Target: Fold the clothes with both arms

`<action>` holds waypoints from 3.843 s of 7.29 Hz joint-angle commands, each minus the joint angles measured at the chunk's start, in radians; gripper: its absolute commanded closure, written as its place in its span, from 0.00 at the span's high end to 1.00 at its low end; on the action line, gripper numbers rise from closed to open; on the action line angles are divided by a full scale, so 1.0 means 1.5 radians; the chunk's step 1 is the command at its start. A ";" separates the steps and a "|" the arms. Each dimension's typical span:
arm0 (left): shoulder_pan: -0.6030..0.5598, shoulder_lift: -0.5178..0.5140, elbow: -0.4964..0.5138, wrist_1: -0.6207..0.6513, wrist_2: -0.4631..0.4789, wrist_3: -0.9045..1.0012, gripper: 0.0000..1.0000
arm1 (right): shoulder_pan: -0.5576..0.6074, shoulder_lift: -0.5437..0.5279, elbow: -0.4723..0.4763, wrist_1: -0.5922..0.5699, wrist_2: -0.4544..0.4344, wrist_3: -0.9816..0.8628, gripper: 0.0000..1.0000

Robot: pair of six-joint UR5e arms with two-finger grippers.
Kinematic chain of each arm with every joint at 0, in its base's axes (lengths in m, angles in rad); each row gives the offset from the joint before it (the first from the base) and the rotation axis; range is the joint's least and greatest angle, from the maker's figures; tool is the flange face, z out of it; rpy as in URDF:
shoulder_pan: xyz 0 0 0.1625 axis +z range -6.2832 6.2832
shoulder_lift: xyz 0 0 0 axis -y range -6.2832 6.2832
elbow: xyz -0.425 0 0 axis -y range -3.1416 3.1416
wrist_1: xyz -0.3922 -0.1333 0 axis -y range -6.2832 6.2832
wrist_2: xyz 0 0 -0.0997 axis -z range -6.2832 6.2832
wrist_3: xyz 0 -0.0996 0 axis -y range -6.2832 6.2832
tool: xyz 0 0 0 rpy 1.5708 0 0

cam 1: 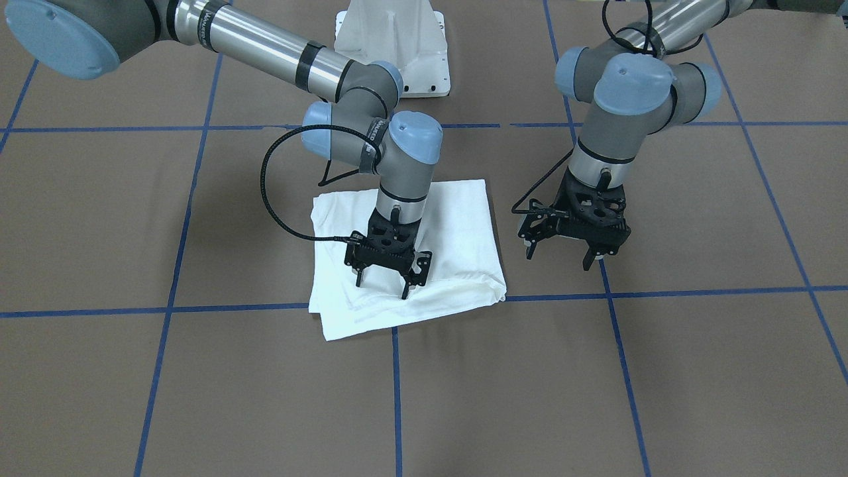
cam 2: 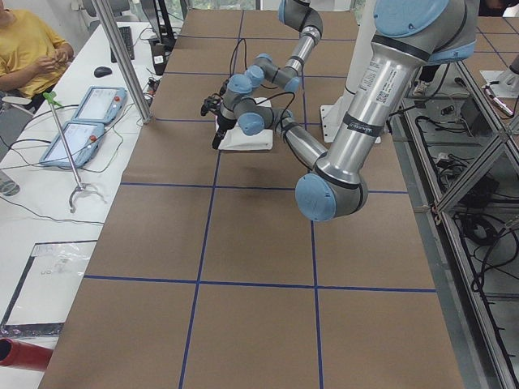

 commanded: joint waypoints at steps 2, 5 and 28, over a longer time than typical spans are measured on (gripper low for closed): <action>0.000 0.009 -0.016 0.000 0.000 -0.001 1.00 | 0.021 0.032 -0.032 0.033 -0.007 -0.005 0.99; 0.000 0.054 -0.076 0.002 -0.024 0.002 1.00 | 0.052 0.037 0.026 -0.028 0.099 -0.044 1.00; -0.513 0.454 -0.169 0.272 -0.358 0.647 1.00 | 0.743 -0.792 0.541 -0.238 0.635 -1.051 1.00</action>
